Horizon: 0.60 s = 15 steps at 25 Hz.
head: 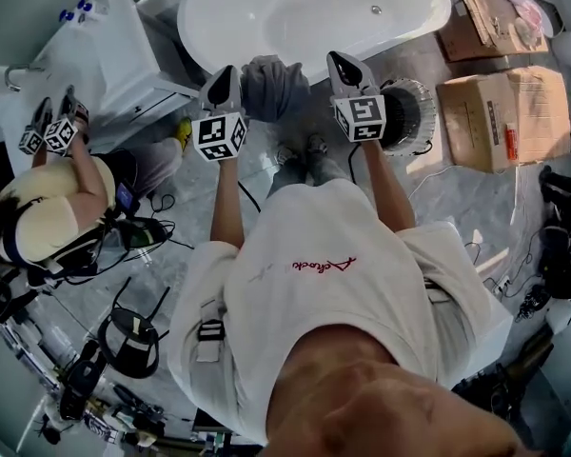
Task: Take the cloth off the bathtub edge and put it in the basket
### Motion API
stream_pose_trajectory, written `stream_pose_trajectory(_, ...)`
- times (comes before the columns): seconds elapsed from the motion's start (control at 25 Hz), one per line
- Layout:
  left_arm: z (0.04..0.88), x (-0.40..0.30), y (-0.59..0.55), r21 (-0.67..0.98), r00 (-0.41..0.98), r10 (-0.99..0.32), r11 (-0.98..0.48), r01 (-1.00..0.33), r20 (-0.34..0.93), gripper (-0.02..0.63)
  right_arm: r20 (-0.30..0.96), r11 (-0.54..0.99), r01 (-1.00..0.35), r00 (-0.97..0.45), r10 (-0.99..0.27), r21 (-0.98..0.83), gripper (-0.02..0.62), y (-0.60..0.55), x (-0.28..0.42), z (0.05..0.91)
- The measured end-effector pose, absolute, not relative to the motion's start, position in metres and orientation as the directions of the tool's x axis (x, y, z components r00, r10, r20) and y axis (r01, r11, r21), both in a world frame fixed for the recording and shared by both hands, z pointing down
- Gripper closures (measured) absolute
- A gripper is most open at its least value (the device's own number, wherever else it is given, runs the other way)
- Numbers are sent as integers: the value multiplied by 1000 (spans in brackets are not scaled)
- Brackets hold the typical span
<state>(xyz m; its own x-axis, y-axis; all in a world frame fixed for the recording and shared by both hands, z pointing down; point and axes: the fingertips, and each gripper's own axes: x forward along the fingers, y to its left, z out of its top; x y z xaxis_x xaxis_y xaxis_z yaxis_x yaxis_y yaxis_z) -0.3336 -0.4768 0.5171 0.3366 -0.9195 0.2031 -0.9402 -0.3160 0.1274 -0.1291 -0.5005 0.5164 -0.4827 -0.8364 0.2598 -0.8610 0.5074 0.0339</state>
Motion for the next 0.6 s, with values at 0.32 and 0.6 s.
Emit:
stream_pose_trajectory(0.32, 540, -335, -488, 119, 313, -915, -291, -949, 256, 606, 290, 537, -844, -513, -808, 4, 589, -515, -135, 539)
stream_pose_trajectory(0.6, 576, -331, -490, 137, 316, -897, -286, -948, 310, 606, 343, 551, -834, -524, -780, -22, 589, -516, -138, 573)
